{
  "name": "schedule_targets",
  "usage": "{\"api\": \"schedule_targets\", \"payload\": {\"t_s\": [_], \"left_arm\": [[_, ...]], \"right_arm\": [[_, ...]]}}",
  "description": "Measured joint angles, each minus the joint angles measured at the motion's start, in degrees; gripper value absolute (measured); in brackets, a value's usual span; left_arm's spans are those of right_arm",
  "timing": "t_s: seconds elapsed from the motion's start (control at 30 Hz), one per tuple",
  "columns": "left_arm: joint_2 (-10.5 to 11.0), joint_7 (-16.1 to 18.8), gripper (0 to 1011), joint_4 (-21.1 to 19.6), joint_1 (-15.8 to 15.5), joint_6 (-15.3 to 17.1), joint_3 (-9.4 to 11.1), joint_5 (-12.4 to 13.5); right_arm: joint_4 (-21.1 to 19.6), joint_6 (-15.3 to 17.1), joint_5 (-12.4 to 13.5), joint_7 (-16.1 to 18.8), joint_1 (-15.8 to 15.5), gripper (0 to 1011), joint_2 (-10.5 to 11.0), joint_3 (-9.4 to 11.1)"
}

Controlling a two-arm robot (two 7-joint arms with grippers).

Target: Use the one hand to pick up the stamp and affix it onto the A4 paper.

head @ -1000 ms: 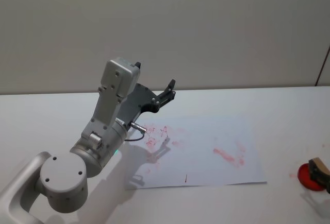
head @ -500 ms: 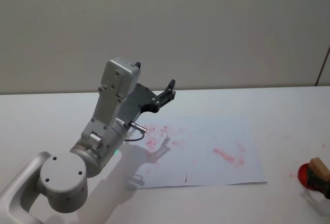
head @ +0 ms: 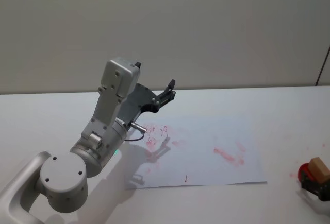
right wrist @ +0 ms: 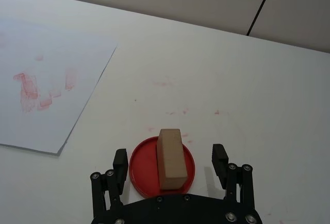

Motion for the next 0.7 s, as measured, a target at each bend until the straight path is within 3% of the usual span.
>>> {"api": "schedule_targets", "payload": {"t_s": [0.23,0.6,0.7], "left_arm": [[0.0,0.0,1001,0.0,0.0,0.0,0.0,0.0],[0.0,0.0,1001,0.0,0.0,0.0,0.0,0.0],[0.0,0.0,1001,0.0,0.0,0.0,0.0,0.0]], "right_arm": [[0.6,0.6,-0.2,0.1,0.3,960,-0.5,-0.1],[1.0,1.1,-0.3,0.1,0.6,675,-0.9,-0.1],[1.1,1.2,-0.4,0.2,0.6,546,-1.0,-0.2]]}}
